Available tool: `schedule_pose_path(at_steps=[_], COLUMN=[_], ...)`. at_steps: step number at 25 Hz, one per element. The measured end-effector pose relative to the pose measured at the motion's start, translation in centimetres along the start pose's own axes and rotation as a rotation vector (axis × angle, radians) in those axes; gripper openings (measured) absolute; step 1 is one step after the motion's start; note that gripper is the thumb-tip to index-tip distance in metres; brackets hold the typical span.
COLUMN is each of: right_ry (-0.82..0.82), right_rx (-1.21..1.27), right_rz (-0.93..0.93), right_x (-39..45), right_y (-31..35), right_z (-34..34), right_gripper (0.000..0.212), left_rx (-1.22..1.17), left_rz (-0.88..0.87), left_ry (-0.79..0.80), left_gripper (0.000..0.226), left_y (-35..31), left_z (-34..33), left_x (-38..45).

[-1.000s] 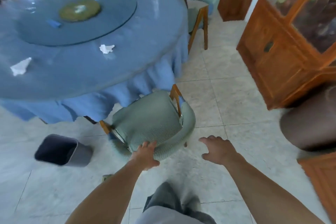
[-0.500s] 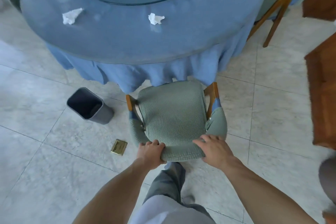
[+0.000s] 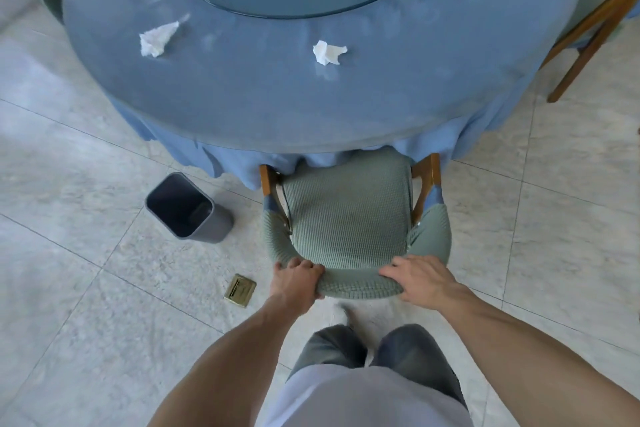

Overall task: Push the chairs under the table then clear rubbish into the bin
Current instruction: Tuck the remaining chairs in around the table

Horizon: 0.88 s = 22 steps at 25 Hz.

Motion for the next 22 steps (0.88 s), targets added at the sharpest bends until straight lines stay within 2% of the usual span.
schedule_pose_path(at_steps=[5,10,16,22], right_ry=[-0.026,-0.084,-0.13,-0.164], right_rx=[-0.057,-0.094,-0.154,-0.124], right_rz=[-0.016,-0.037,-0.024,-0.086], right_x=[5.8,11.0,14.9,16.4], right_y=[-4.8,-9.9,-14.3,-14.4], right_z=[4.9,10.0,13.4,13.7], right_gripper=[0.049,0.052,0.05,0.043], left_rx=[-0.075,-0.131,-0.105,-0.079], left_rz=[0.104,0.287,0.314,0.35], left_ry=[-0.113,-0.257,-0.276,-0.238], left_gripper=[0.039,0.03,0.024,0.031], left_y=[1.1,1.9,2.1,3.2], left_z=[4.5,9.3,13.0,14.8], left_x=[5.7,10.5,15.3,16.7])
Point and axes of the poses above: each hand's wrist, its own x-axis towards the middle knuckle, its own z-axis out of the back of the hand, y = z × x, the point moved 5 cm from there along x, towards the middle knuckle, and after that the axes turned 2 degrees about x, right-handed, at the moved point
